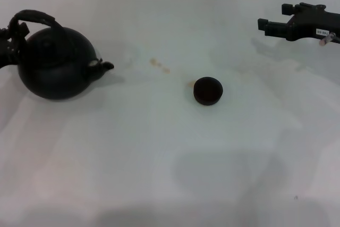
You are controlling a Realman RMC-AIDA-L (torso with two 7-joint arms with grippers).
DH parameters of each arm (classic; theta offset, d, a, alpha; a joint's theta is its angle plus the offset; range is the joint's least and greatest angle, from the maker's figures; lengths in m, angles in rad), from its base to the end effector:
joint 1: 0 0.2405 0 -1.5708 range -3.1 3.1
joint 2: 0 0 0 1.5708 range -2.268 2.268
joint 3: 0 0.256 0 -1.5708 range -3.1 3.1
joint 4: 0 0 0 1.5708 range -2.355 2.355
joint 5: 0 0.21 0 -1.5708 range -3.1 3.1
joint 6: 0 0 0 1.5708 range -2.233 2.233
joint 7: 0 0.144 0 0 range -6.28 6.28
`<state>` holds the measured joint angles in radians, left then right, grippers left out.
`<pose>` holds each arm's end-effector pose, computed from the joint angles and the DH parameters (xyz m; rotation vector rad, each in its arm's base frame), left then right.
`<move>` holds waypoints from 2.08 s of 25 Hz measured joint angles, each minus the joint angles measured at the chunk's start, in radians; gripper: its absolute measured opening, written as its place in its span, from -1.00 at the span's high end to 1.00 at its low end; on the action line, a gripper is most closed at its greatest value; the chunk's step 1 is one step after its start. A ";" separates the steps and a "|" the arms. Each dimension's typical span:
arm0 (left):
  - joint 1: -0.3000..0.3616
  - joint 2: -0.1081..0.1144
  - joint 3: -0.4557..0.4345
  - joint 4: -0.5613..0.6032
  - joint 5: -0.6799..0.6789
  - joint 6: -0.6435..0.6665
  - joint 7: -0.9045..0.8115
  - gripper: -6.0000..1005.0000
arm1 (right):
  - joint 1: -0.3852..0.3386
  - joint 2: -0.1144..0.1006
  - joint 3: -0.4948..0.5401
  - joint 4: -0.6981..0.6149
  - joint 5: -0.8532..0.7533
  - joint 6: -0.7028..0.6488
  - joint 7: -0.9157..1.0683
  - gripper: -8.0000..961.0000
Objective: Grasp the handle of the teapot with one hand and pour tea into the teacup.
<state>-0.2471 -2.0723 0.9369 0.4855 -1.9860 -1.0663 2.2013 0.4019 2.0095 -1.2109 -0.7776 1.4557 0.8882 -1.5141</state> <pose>-0.3616 0.3075 0.0196 -1.9208 -0.7591 -0.6878 0.2974 0.3742 0.0072 -2.3131 0.8184 0.3724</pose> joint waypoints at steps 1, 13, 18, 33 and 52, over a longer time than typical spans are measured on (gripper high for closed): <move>0.000 0.000 0.001 -0.001 0.001 0.001 0.001 0.75 | 0.000 0.000 0.000 0.000 0.000 0.000 0.000 -0.75; -0.001 0.000 0.004 -0.003 0.007 0.001 0.027 0.44 | 0.000 0.000 -0.002 0.000 0.000 0.000 0.000 -0.75; 0.004 -0.003 0.004 -0.002 0.003 -0.011 0.099 0.02 | 0.000 0.000 -0.002 0.000 0.000 0.000 0.000 -0.75; 0.099 -0.002 -0.048 0.012 -0.005 -0.168 0.231 -0.51 | -0.016 -0.004 0.003 0.002 0.001 0.000 -0.001 -0.75; 0.195 0.001 -0.449 -0.072 -0.128 -0.357 0.353 -0.51 | -0.094 0.001 0.120 0.013 0.127 0.065 -0.172 -0.75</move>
<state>-0.0518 -2.0715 0.4875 0.4132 -2.1143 -1.4228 2.5547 0.3081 2.0104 -1.0907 -0.7651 1.5825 0.9532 -1.6857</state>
